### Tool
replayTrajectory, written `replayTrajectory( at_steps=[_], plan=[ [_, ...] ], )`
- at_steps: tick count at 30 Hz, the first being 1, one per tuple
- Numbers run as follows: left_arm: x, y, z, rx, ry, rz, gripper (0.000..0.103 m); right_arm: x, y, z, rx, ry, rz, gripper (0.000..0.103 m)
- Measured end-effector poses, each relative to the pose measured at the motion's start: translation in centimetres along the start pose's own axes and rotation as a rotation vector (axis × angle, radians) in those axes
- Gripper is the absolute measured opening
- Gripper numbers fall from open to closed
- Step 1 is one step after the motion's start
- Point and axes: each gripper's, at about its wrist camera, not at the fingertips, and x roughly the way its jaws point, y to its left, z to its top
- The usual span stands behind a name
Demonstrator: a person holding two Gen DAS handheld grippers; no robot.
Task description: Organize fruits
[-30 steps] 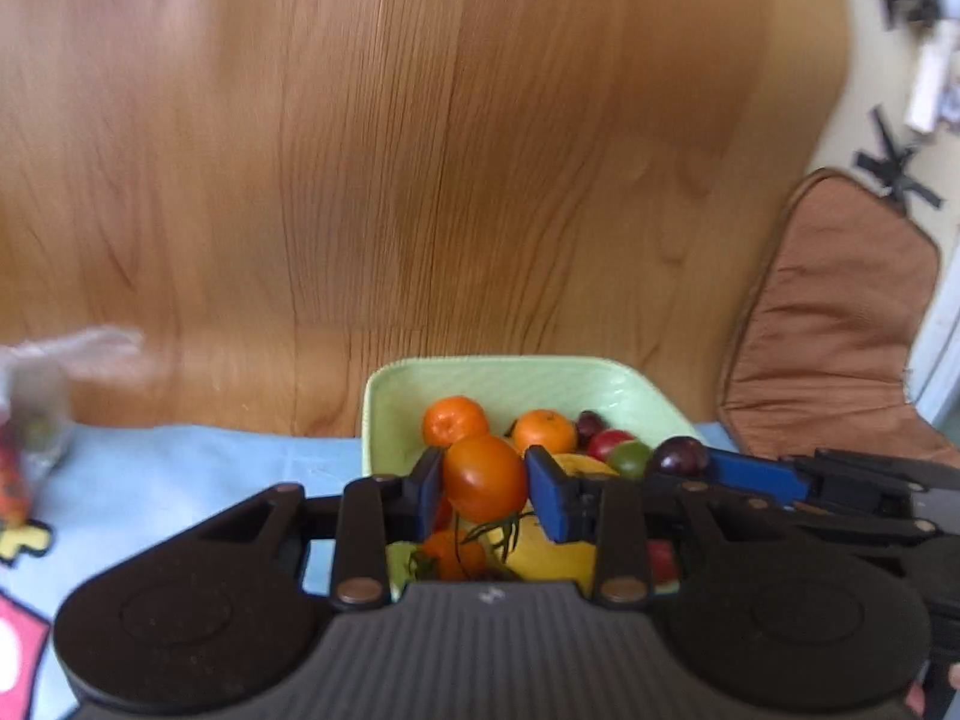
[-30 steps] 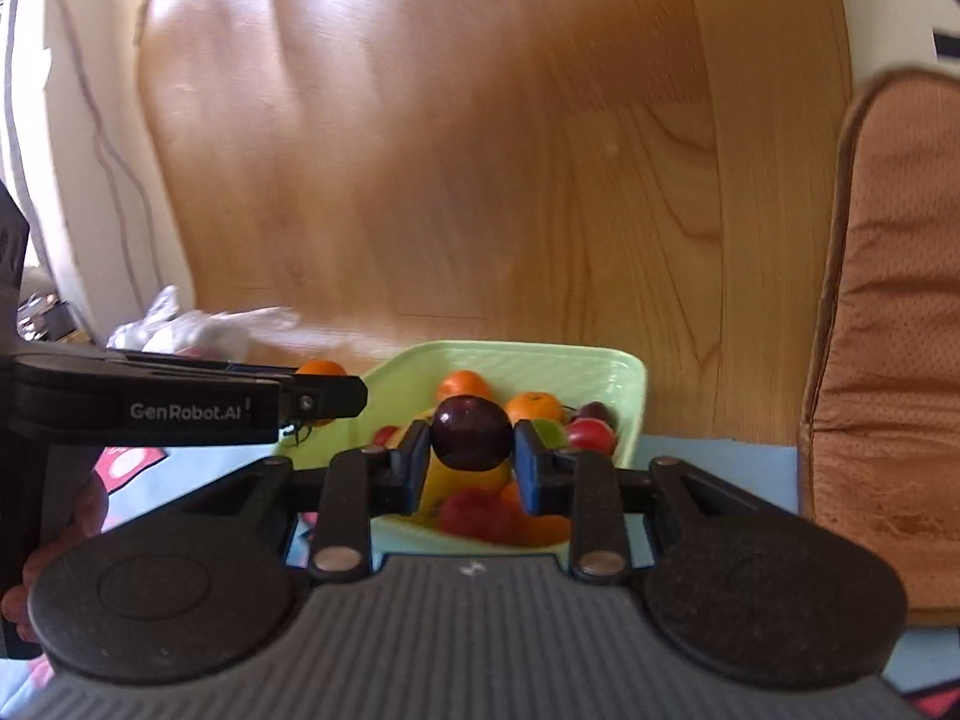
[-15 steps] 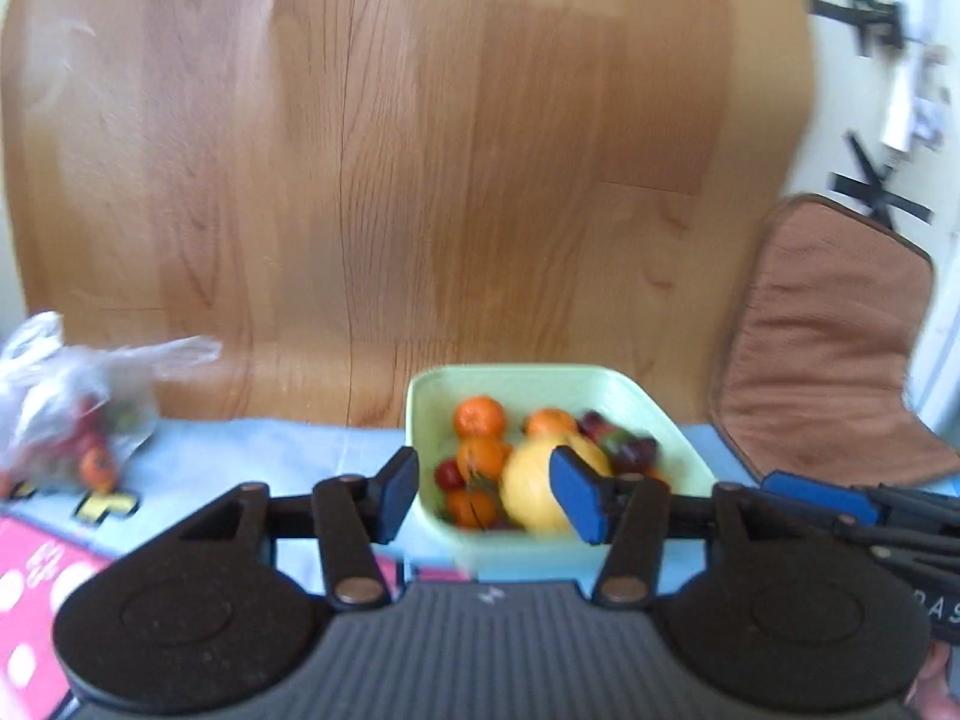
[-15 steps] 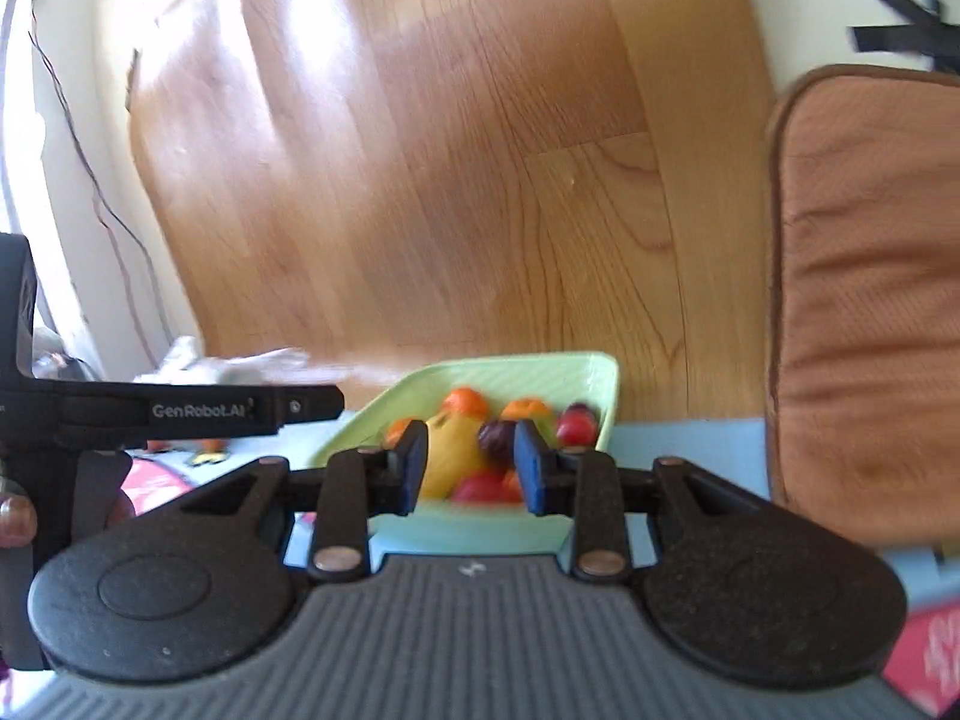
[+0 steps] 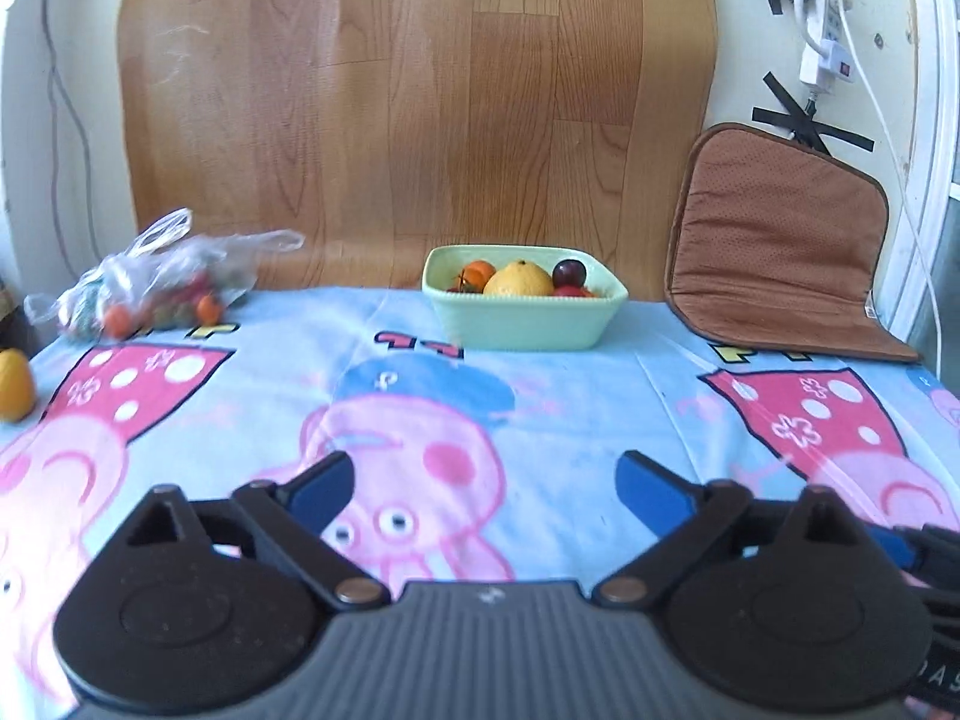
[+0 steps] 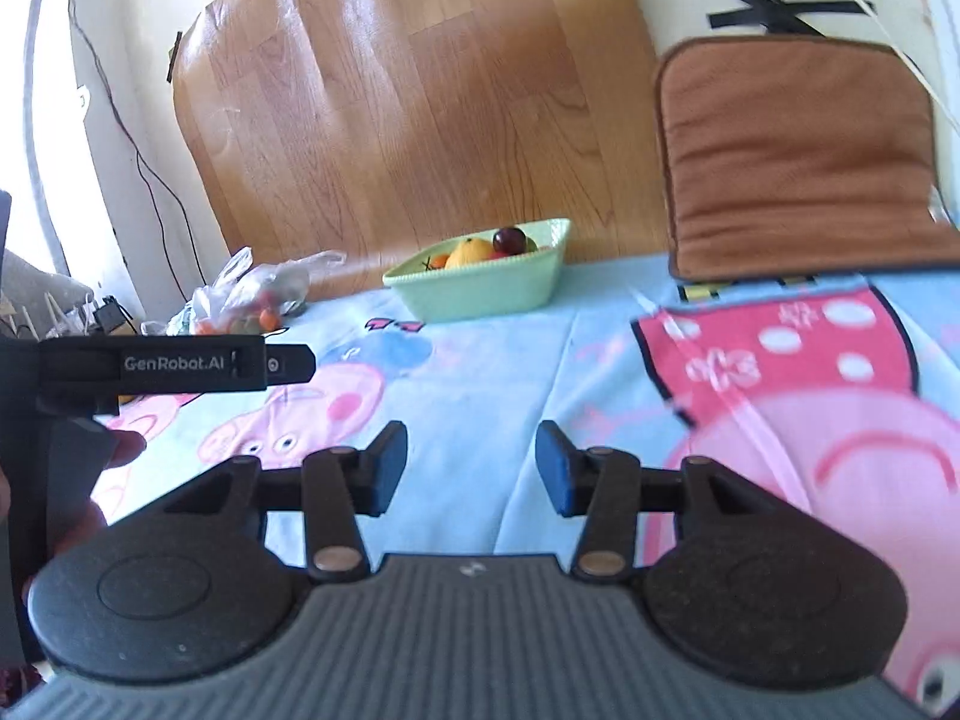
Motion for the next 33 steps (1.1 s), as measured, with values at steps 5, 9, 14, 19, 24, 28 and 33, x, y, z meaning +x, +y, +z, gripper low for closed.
replayTrajectory(
  at_steps=[5, 9, 14, 19, 24, 28, 33],
  plan=[
    [-2.3, -0.7, -1.7, 0.005, -0.008, 0.038, 0.103, -1.7, 0.7, -1.4, 0.026, 0.020, 0.042, 0.051],
    [-3.6, -0.6, -2.4, -0.002, -0.011, 0.058, 0.103, -2.6, 1.6, -2.2, 0.021, 0.042, 0.077, 0.053],
    [-4.8, -0.4, -3.0, -0.014, -0.032, 0.086, 0.103, -3.4, 2.3, -2.9, 0.017, 0.052, 0.101, 0.054],
    [-5.6, -0.8, -3.4, 0.000, -0.048, 0.104, 0.103, -3.9, 2.5, -3.1, 0.029, 0.052, 0.099, 0.054],
    [-6.6, -1.5, -3.9, 0.041, -0.074, 0.131, 0.103, -4.7, 2.5, -3.2, 0.042, 0.043, 0.089, 0.056],
    [-7.7, -2.3, -4.3, 0.069, -0.091, 0.156, 0.103, -5.2, 2.2, -3.2, 0.077, 0.041, 0.073, 0.066],
    [-8.4, -2.6, -4.7, 0.072, -0.091, 0.166, 0.103, -5.8, 1.7, -3.4, 0.115, 0.046, 0.057, 0.071]
  ],
)
